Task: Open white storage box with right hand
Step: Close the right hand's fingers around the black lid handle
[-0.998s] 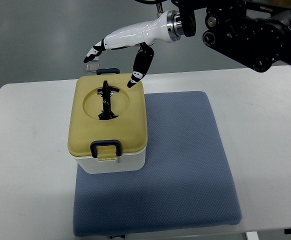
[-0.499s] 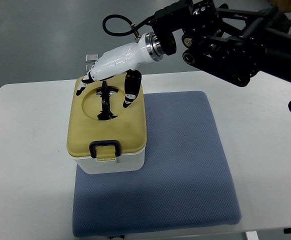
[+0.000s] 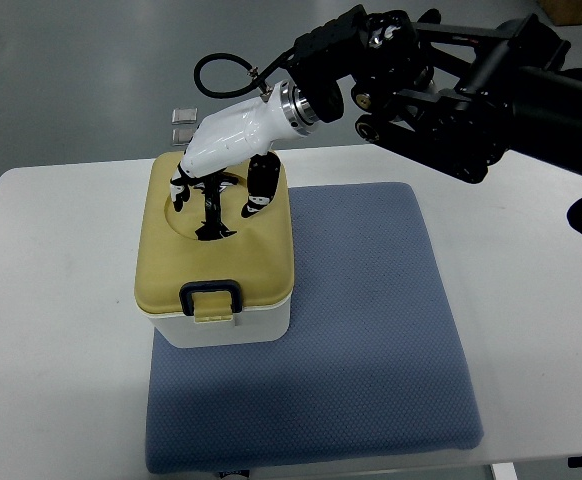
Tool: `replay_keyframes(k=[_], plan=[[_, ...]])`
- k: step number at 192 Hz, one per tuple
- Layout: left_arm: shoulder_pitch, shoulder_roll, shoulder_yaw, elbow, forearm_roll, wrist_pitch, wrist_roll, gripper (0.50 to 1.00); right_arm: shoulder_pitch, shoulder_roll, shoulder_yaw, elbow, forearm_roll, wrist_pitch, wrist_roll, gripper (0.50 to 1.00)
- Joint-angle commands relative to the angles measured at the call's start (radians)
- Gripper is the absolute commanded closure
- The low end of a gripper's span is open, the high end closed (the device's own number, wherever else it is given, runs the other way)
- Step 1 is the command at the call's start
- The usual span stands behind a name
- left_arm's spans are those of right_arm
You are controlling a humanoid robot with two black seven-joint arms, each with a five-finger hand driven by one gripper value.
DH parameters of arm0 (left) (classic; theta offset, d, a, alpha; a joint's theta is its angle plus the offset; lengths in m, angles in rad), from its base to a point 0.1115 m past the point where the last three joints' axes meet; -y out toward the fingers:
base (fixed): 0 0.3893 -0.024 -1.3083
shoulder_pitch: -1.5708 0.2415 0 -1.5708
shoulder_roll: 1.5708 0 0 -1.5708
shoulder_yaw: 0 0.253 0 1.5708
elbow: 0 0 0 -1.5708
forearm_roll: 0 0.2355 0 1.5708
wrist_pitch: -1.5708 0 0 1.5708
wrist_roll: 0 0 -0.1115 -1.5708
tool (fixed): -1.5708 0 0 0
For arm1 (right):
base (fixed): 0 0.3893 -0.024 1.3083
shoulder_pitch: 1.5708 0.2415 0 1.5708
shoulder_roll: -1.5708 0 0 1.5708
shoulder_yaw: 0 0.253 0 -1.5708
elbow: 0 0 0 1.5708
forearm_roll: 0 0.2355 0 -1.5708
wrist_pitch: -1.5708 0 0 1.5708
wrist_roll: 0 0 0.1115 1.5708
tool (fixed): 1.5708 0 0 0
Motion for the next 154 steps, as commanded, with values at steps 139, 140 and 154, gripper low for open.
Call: replay_keyframes(k=[139,140,154], plan=[[-0.002,0.0,0.001,0.002,0.0,-0.004,0.001,0.5,0.01,0.01,-0.011,-0.008,-0.011,-0.009,-0.002,0.955],[-0.002,0.0,0.001,0.002,0.0,-0.004,0.0,0.5,0.01,0.01,-0.011,-0.008,-0.011,-0.012,-0.002,0.963],[-0.002,0.0,0.001,0.002,0.0,-0.004,0.001,0.5,0.011,0.01,-0.011,-0.008,-0.011,-0.021,-0.002,1.0]])
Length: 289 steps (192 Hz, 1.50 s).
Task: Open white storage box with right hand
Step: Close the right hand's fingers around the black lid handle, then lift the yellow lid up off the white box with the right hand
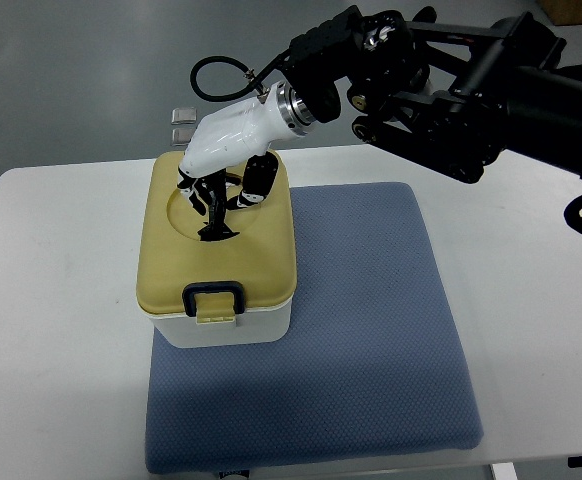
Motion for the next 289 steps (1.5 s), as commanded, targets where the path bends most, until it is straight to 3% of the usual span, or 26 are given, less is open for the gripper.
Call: replay_keyframes(k=[1,69,142,220,289], plan=[[0.0,0.0,0.0,0.0,0.0,0.0,-0.001,0.5,0.002,0.0,0.0,0.0,0.0,-0.013,0.001,1.0],[-0.002,0.0,0.0,0.0,0.0,0.0,-0.001,0.5,0.02,0.002,0.005,0.0,0.002,-0.066,0.004,1.0],[-0.002,0.0,0.0,0.0,0.0,0.0,-0.001,0.5,0.066,-0.02,0.08,-0.001,0.023,-0.062,0.004,1.0],[-0.002,0.0,0.0,0.002,0.0,0.0,0.001,0.5,0.057,-0.164,0.144,-0.009,0.025,-0.025,0.004,1.0],[-0.002,0.0,0.001,0.005,0.0,0.002,0.001,0.5,-0.035,-0.301,0.12,-0.049,0.028,0.021,-0.001,1.0]])
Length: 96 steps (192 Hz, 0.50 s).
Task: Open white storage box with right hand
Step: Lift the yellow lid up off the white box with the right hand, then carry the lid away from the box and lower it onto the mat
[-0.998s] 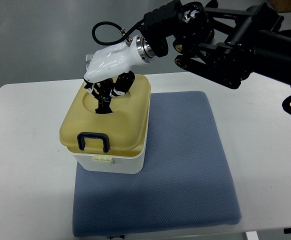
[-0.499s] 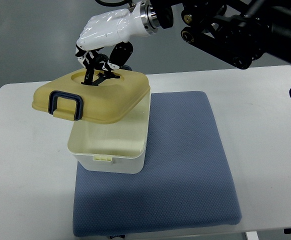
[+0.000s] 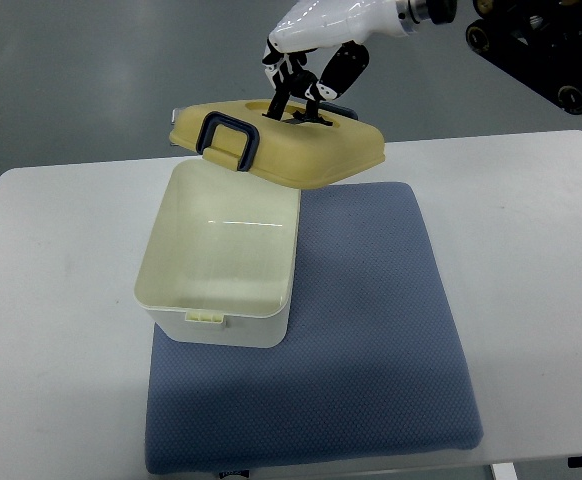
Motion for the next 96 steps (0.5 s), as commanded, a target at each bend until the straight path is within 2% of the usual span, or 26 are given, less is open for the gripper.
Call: replay_keyframes(k=[1,40,96], plan=[[0.0,0.0,0.001,0.0,0.0,0.0,0.0,0.5,-0.032,-0.037,-0.003,-0.009,-0.004,0.02,-0.003,1.0],[0.0,0.0,-0.001,-0.001,0.0,0.0,0.0,0.5,-0.09,-0.095,-0.015,-0.022,-0.016,0.026,-0.008,1.0],[0.0,0.0,0.001,-0.004,0.0,0.002,0.0,0.5,-0.104,-0.167,-0.153,-0.025,-0.017,0.003,-0.008,1.0]])
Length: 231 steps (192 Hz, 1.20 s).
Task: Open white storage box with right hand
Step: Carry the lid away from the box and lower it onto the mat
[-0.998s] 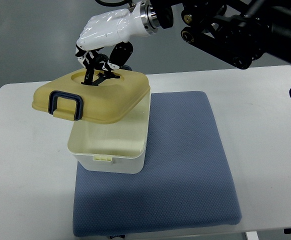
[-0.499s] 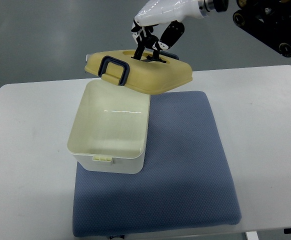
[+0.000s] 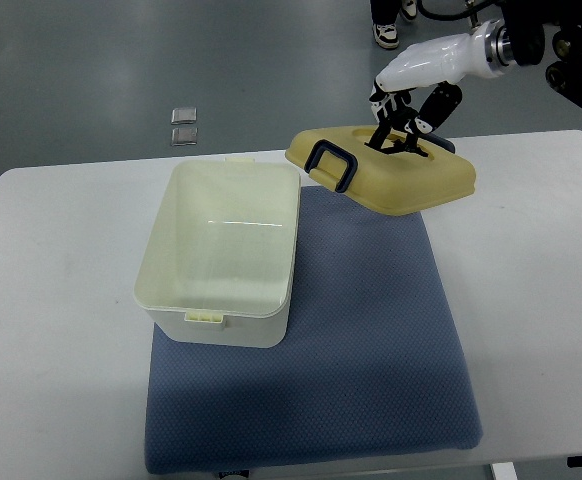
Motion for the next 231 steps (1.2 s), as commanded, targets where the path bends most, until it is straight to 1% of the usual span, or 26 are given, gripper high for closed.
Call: replay_keyframes(k=[1,47,113,167,199,231], plan=[[0.0,0.0,0.0,-0.002,0.0,0.0,0.0,0.5,-0.008,-0.021,-0.032,-0.001,0.0,-0.01,0.0,1.0],[-0.002,0.0,0.0,-0.002,0.0,0.0,-0.002,0.5,-0.024,-0.038,-0.067,0.003,-0.002,-0.013,0.002,1.0],[-0.002,0.0,0.0,-0.004,0.0,0.002,0.0,0.5,-0.025,-0.007,-0.08,0.013,-0.003,-0.017,-0.002,1.0],[-0.002,0.0,0.002,-0.005,0.001,0.002,-0.002,0.5,-0.022,0.019,-0.077,0.018,0.0,-0.053,-0.002,1.0],[-0.002,0.0,0.003,-0.005,0.001,0.002,0.0,0.5,-0.022,0.036,-0.075,0.019,0.009,-0.086,0.0,1.0],[-0.002,0.0,0.003,-0.005,0.001,0.002,0.0,0.5,-0.024,0.048,-0.075,0.022,0.012,-0.096,0.0,1.0]])
